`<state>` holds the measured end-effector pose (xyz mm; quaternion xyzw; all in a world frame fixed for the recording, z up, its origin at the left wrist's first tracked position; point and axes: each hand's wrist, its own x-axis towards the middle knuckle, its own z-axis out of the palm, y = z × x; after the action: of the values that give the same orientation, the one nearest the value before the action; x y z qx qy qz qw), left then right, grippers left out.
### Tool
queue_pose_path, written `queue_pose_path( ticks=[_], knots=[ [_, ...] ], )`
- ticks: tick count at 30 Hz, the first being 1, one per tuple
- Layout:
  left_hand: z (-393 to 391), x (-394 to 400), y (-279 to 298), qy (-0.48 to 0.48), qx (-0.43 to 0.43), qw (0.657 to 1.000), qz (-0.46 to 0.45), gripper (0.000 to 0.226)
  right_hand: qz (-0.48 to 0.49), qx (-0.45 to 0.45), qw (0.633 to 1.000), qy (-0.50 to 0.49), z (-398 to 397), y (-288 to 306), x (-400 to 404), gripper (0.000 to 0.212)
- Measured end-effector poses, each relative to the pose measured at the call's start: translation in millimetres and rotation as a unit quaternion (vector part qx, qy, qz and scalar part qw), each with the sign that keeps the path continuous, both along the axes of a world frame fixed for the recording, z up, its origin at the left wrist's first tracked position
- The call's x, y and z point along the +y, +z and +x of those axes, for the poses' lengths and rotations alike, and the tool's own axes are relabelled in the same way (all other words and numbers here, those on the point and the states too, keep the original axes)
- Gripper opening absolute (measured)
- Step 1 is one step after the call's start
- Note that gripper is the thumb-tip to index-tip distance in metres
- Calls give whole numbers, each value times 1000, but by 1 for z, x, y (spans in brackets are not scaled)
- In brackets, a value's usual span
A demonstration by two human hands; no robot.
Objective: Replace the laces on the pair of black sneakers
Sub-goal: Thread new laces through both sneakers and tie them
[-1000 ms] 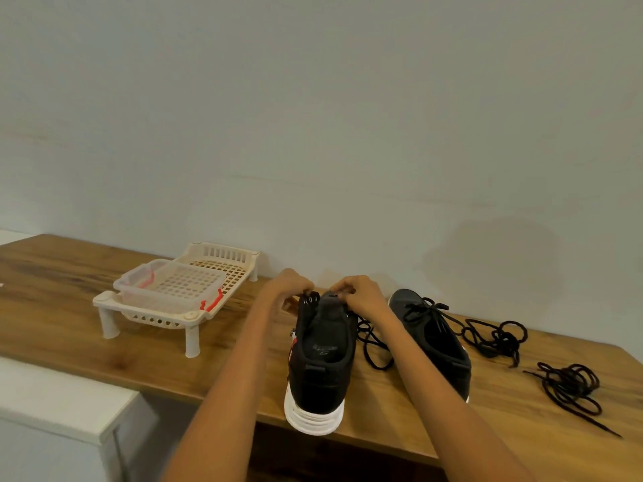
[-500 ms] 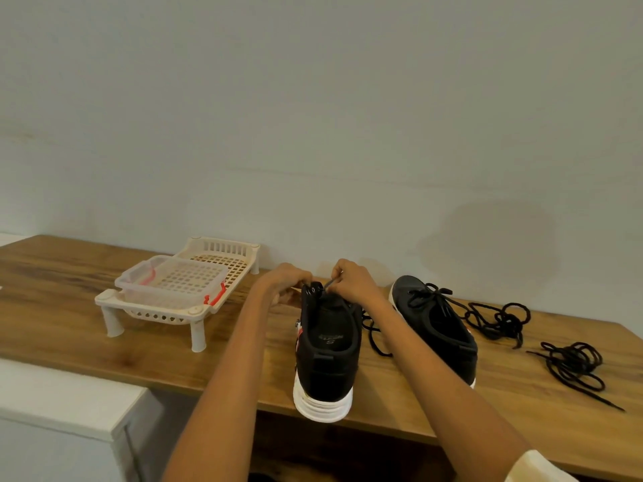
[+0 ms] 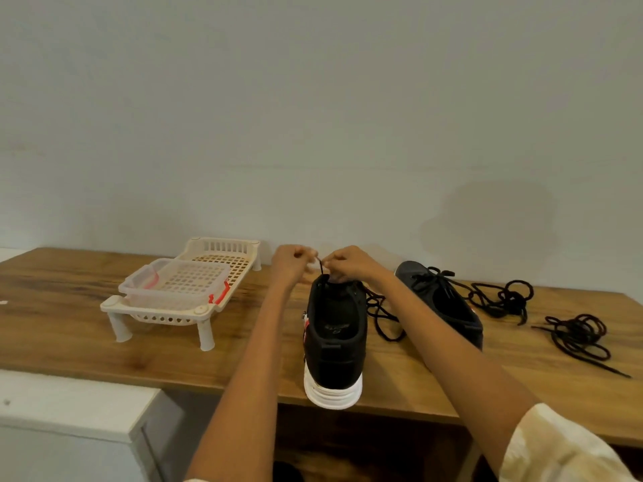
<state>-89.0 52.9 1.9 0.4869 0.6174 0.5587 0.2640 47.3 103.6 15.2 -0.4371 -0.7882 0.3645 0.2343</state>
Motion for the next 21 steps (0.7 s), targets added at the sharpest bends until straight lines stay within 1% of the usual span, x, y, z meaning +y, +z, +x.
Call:
queue_pose_path(
  ticks=[2, 5, 6, 7, 9, 11, 13, 14, 15, 16, 17, 18, 19, 20, 21],
  knots=[
    [2, 6, 10, 43, -22, 997, 53, 15, -44, 44, 998, 7, -1, 6, -2, 25],
    [3, 7, 13, 103, -86, 985, 110, 17, -38, 112, 993, 1, -5, 21, -3, 21],
    [1, 6, 11, 97, -103, 984, 108, 20, -31, 147, 989, -13, -7, 31, -2, 22],
    [0, 4, 7, 70, -103, 988, 89, 24, -25, 191, 981, -27, -8, 43, 1, 22],
    [-1, 5, -2, -19, -45, 999, 22, 33, -21, 304, 952, -28, -12, 77, 6, 19],
    [-1, 4, -9, -90, 46, 994, -47, 36, -15, 406, 914, -11, -15, 115, 8, 12],
    [0, 6, -17, -110, 104, 985, -83, 29, 14, 451, 892, -11, -16, 145, 8, 12],
    [0, 6, -20, -109, 112, 984, -88, 25, 29, 460, 888, -14, -15, 154, 8, 13],
    [0, 7, -21, -99, 102, 986, -84, 22, 42, 459, 887, -19, -13, 157, 9, 13],
    [0, 7, -20, -73, 67, 993, -70, 21, 54, 445, 894, -27, -11, 156, 8, 13],
    [0, 6, -16, -38, 13, 998, -44, 22, 65, 407, 910, -36, -9, 150, 9, 13],
    [0, 6, -9, 4, -44, 999, -6, 22, 74, 343, 935, -40, -6, 139, 10, 14],
    [0, 7, -1, 47, -83, 995, 36, 22, 81, 255, 963, -38, -4, 125, 10, 16],
    [1, 8, 8, 78, -97, 990, 68, 21, 85, 156, 984, -31, -1, 109, 12, 18],
    [3, 10, 16, 91, -95, 987, 90, 19, 87, 72, 993, -17, 1, 92, 11, 20]
  ],
)
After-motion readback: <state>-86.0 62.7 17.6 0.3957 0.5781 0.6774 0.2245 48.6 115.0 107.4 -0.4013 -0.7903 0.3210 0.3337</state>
